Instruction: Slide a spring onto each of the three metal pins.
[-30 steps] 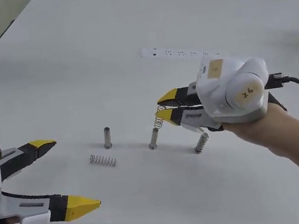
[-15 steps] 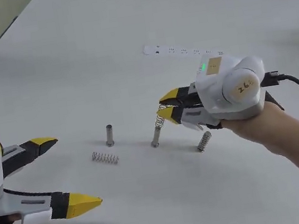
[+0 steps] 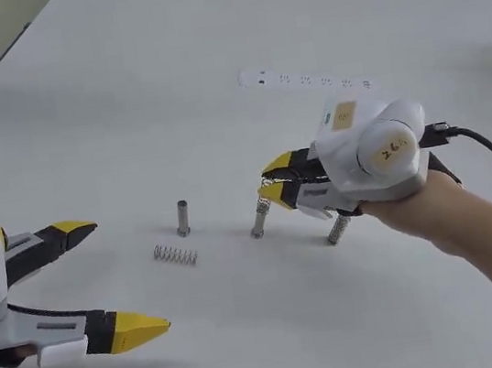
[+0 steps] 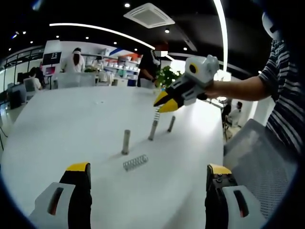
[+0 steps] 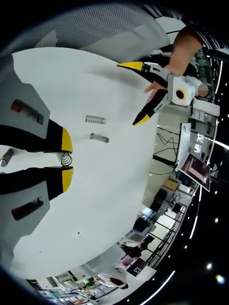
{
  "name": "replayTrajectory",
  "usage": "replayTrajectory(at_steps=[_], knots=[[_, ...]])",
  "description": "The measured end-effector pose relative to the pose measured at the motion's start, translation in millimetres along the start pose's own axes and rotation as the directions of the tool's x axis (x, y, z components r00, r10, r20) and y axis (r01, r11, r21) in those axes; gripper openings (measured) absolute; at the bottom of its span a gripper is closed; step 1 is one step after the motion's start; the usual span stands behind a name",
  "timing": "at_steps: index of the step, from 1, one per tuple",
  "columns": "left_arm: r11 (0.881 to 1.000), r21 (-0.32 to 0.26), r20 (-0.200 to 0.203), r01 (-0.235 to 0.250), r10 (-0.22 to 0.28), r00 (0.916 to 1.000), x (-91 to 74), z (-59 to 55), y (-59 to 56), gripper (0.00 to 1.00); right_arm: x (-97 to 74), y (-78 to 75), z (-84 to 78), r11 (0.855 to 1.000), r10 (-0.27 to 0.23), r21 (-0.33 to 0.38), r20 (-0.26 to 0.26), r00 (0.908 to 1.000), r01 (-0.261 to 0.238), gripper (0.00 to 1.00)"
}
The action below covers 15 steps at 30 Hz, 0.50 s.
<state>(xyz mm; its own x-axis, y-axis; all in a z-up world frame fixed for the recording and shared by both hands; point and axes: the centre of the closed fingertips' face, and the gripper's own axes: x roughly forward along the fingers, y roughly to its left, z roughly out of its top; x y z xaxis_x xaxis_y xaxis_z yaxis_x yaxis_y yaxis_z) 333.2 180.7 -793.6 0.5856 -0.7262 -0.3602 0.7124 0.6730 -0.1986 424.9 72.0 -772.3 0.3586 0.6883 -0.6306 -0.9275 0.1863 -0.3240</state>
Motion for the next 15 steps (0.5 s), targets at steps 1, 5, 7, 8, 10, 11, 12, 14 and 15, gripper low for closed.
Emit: replayTrajectory(at_steps=[1, 5, 7, 8, 10, 11, 12, 14, 15], knots=[[1.0, 0.0, 0.0, 0.0, 0.0, 1.0, -0.2, -0.3, 0.0, 0.98, 2.0, 1.3, -2.4, 1.0, 0.005, 0.002, -0.007, 1.0, -0.005, 0.08], [1.0, -0.001, -0.005, 0.0, 0.0, 1.0, -0.2, -2.0, -0.3, 0.98, 9.4, 5.2, -12.5, 1.0, 0.029, 0.01, -0.043, 0.9987, -0.028, 0.08], [1.0, -0.001, -0.005, 0.0, 0.0, 1.0, 0.2, -2.6, -0.4, 0.98, 12.6, 5.8, -15.0, 0.999, 0.034, 0.016, -0.044, 0.9985, -0.034, 0.08], [1.0, -0.002, -0.004, 0.0, 0.0, 1.0, 0.1, -2.6, -0.7, 0.98, 14.2, 7.0, -16.5, 0.999, 0.037, 0.011, -0.05, 0.9981, -0.037, 0.08], [1.0, -0.003, -0.005, 0.001, -0.001, 1.0, 0.0, -2.8, -1.1, 0.97, 17.0, 9.5, -19.9, 0.999, 0.047, 0.001, -0.064, 0.9968, -0.047, 0.08], [1.0, -0.002, -0.006, 0.001, -0.001, 1.0, 0.0, -3.0, -1.0, 0.98, 17.9, 10.1, -21.2, 0.999, 0.048, 0.002, -0.068, 0.9965, -0.048, 0.08], [1.0, -0.001, -0.007, 0.0, 0.0, 1.0, -0.1, -3.3, -0.8, 0.98, 18.7, 10.1, -22.0, 0.999, 0.049, 0.004, -0.068, 0.9965, -0.049, 0.08], [1.0, -0.005, -0.007, 0.0, 0.0, 1.0, -0.3, -3.9, -0.5, 0.98, 20.8, 11.1, -25.4, 0.999, 0.054, 0.008, -0.079, 0.9954, -0.054, 0.08], [1.0, -0.005, -0.007, 0.0, 0.0, 1.0, -0.4, -4.1, -0.4, 0.98, 21.2, 10.6, -22.7, 0.999, 0.053, 0.015, -0.06, 0.9968, -0.052, 0.08]])
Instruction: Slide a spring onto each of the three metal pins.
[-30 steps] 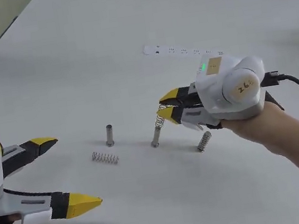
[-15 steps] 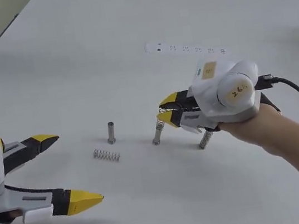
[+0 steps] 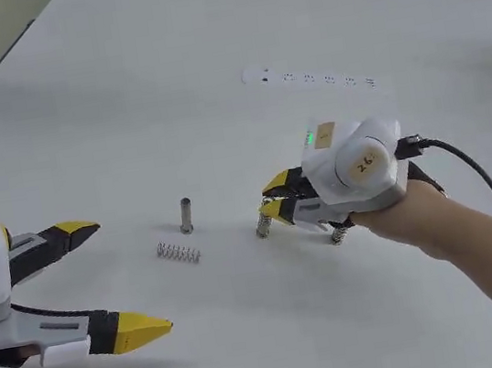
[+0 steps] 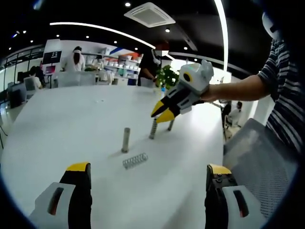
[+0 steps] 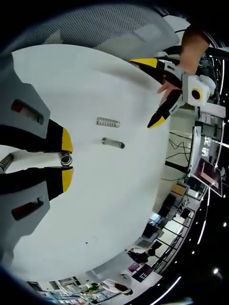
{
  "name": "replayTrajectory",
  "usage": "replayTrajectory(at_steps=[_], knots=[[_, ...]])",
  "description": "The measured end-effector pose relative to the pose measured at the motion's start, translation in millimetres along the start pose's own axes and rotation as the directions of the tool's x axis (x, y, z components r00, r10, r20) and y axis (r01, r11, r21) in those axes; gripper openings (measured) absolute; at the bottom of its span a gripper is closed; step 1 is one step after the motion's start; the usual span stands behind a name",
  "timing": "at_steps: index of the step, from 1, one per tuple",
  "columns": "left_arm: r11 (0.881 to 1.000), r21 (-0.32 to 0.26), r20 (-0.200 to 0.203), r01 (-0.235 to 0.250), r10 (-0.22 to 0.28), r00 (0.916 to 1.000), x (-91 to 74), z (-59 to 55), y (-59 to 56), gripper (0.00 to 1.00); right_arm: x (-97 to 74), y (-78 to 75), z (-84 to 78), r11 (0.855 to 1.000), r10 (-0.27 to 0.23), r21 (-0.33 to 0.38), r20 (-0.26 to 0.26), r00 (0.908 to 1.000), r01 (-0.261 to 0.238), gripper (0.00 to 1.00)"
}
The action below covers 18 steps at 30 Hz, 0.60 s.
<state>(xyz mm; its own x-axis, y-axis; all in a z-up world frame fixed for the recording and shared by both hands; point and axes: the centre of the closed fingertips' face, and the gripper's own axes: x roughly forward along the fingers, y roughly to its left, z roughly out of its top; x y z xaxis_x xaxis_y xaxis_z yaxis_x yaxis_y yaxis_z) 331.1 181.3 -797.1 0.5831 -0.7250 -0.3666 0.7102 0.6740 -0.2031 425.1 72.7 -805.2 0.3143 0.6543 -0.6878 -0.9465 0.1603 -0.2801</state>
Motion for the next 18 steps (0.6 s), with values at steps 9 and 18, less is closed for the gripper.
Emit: replayTrajectory(at_steps=[9, 18], knots=[[1.0, -0.001, 0.0, 0.002, -0.002, 1.0, 0.2, -0.3, -0.1, 0.97, -0.1, 0.9, -0.3, 1.0, -0.007, -0.013, -0.005, 1.0, 0.007, 0.08], [1.0, 0.001, -0.005, 0.009, -0.009, 0.9999, 2.0, -1.1, -1.6, 0.97, -1.2, 1.0, -0.2, 0.999, -0.015, -0.03, -0.007, 0.9999, 0.015, 0.08]])
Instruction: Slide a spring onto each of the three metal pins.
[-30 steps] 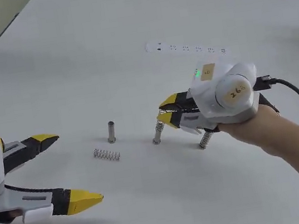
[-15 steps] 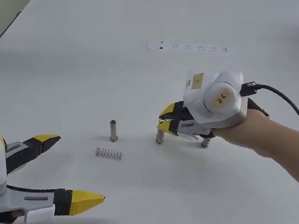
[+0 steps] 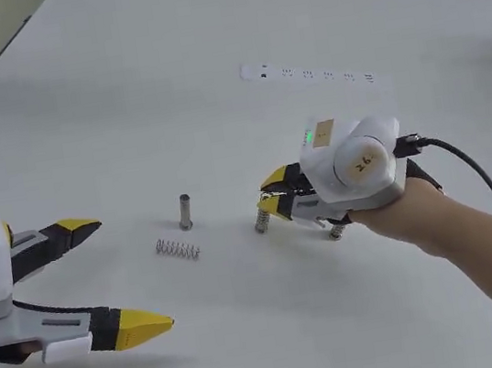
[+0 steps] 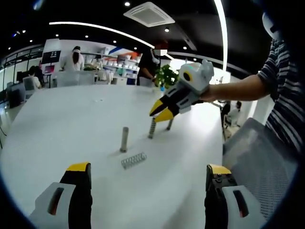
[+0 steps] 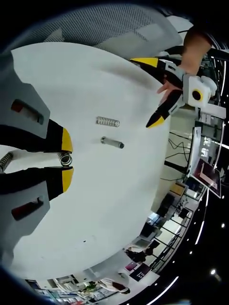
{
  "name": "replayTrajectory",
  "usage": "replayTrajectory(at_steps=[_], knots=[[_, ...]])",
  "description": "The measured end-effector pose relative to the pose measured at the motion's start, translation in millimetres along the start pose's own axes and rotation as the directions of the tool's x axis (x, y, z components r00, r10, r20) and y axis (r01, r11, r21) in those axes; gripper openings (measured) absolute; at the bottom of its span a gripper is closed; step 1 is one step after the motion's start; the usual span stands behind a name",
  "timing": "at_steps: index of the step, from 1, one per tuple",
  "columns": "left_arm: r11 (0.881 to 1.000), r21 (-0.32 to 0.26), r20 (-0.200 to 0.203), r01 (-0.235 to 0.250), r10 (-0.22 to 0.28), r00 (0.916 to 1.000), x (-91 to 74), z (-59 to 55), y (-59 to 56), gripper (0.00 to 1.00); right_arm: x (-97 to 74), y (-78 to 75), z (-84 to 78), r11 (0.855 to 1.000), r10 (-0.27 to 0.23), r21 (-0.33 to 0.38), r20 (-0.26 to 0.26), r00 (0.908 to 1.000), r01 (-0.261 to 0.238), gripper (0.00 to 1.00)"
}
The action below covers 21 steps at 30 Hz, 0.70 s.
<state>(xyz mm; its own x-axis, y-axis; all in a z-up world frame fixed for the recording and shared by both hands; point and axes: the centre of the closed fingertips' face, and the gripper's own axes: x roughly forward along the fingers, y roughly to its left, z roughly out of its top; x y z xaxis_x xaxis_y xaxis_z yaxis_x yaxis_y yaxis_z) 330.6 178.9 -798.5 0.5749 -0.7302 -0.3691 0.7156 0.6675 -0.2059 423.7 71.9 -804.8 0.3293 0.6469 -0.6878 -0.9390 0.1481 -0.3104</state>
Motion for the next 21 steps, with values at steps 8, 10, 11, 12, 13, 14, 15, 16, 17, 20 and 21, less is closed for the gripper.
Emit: replayTrajectory(at_steps=[8, 10, 11, 12, 13, 14, 15, 16, 17, 20, 21], knots=[[1.0, -0.002, 0.0, -0.001, 0.001, 1.0, -0.9, 0.0, 0.7, 0.97, -0.6, 1.3, -0.5, 1.0, -0.005, -0.015, 0.001, 1.0, 0.005, 0.08], [1.0, -0.001, -0.001, -0.002, 0.002, 1.0, -0.7, 0.0, 0.6, 0.97, -0.5, 1.8, -0.4, 1.0, -0.012, -0.021, 0.009, 0.9999, 0.012, 0.08], [1.0, -0.001, 0.0, -0.002, 0.002, 1.0, -0.6, 0.0, 0.4, 0.97, -0.4, 2.8, -0.3, 1.0, -0.013, -0.026, 0.012, 0.9998, 0.013, 0.08], [1.0, -0.002, -0.001, -0.001, 0.001, 1.0, -0.5, -0.1, 0.2, 0.97, -0.7, 3.1, 0.0, 1.0, -0.014, -0.027, 0.014, 0.9998, 0.014, 0.08], [1.0, -0.002, -0.002, -0.001, 0.001, 1.0, -0.5, -0.5, 0.4, 0.97, -0.7, 2.8, 0.2, 0.999, -0.017, -0.029, 0.015, 0.9997, 0.018, 0.08], [1.0, 0.0, -0.003, -0.001, 0.001, 1.0, -0.4, -1.0, 0.5, 0.97, -0.7, 2.7, 0.2, 0.999, -0.018, -0.029, 0.015, 0.9997, 0.019, 0.08], [1.0, -0.001, -0.005, -0.001, 0.001, 1.0, -0.4, -1.5, 0.5, 0.97, -0.6, 2.2, -0.1, 0.999, -0.022, -0.032, 0.015, 0.9996, 0.023, 0.08], [1.0, -0.001, -0.004, 0.0, 0.0, 1.0, -0.3, -1.5, 0.2, 0.97, -0.6, 2.3, -0.3, 0.999, -0.022, -0.031, 0.016, 0.9996, 0.023, 0.08], [1.0, -0.001, -0.004, 0.0, 0.0, 1.0, -0.1, -1.2, -0.1, 0.97, 0.1, 3.8, -2.7, 0.999, -0.021, -0.04, 0.009, 0.9997, 0.021, 0.08], [1.0, -0.001, -0.002, 0.001, -0.001, 1.0, 0.2, -0.6, -1.0, 0.97, 1.6, 7.7, -7.0, 0.999, -0.014, -0.048, 0.0, 0.9999, 0.014, 0.08], [1.0, -0.001, -0.003, -0.001, 0.001, 1.0, 0.1, -0.5, -0.9, 0.97, 1.9, 8.1, -7.7, 0.999, -0.015, -0.051, -0.001, 0.9999, 0.015, 0.08]])
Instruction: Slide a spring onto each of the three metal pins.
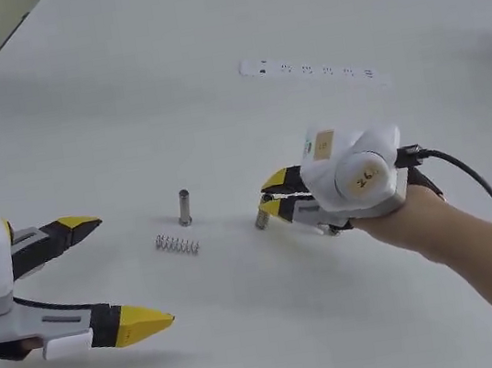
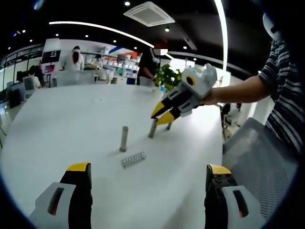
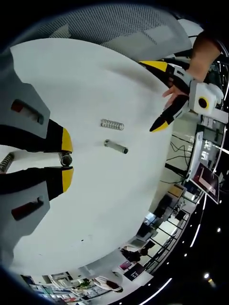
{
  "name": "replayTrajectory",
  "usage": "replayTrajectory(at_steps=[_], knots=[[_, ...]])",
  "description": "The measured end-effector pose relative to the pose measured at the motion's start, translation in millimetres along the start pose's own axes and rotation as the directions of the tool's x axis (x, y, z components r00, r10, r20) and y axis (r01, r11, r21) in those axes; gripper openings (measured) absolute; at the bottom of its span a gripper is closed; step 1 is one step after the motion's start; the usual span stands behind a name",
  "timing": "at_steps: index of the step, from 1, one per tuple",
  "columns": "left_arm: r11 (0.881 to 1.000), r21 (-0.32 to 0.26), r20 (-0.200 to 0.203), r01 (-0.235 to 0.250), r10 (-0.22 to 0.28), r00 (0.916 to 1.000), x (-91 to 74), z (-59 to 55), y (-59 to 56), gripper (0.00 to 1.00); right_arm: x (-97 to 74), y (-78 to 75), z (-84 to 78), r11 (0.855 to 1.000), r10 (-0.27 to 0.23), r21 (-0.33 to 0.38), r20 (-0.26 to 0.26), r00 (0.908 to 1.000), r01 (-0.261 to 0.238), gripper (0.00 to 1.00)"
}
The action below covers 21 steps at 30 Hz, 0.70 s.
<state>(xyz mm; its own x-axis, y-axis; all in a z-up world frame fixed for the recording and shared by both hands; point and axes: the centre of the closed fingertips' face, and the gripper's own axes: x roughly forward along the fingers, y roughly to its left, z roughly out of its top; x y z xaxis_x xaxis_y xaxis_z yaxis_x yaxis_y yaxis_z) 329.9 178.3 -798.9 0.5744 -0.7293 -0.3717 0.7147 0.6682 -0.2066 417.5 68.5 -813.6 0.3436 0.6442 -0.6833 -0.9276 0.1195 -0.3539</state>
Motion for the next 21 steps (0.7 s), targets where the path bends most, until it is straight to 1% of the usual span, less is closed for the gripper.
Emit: replayTrajectory(at_steps=[5, 7, 12, 21], knots=[[1.0, 0.0, -0.002, -0.001, 0.001, 1.0, -0.3, -0.3, 0.6, 0.97, 2.9, 2.8, -0.1, 1.0, 0.01, 0.002, -0.001, 0.9999, -0.01, 0.08], [1.0, 0.0, -0.004, 0.0, 0.0, 1.0, -0.4, -0.6, 0.4, 0.96, 4.0, 1.0, 0.5, 1.0, 0.008, 0.016, 0.003, 1.0, -0.008, 0.08], [1.0, -0.001, -0.005, 0.003, -0.003, 1.0, -0.4, -1.3, -1.0, 0.96, 4.8, -0.1, 0.7, 1.0, 0.008, 0.026, 0.006, 0.9999, -0.009, 0.08], [1.0, -0.001, 0.005, 0.001, -0.001, 1.0, -0.5, 2.1, -0.3, 0.96, 3.5, -0.8, 0.1, 0.998, 0.008, 0.063, 0.009, 0.9999, -0.009, 0.09]])
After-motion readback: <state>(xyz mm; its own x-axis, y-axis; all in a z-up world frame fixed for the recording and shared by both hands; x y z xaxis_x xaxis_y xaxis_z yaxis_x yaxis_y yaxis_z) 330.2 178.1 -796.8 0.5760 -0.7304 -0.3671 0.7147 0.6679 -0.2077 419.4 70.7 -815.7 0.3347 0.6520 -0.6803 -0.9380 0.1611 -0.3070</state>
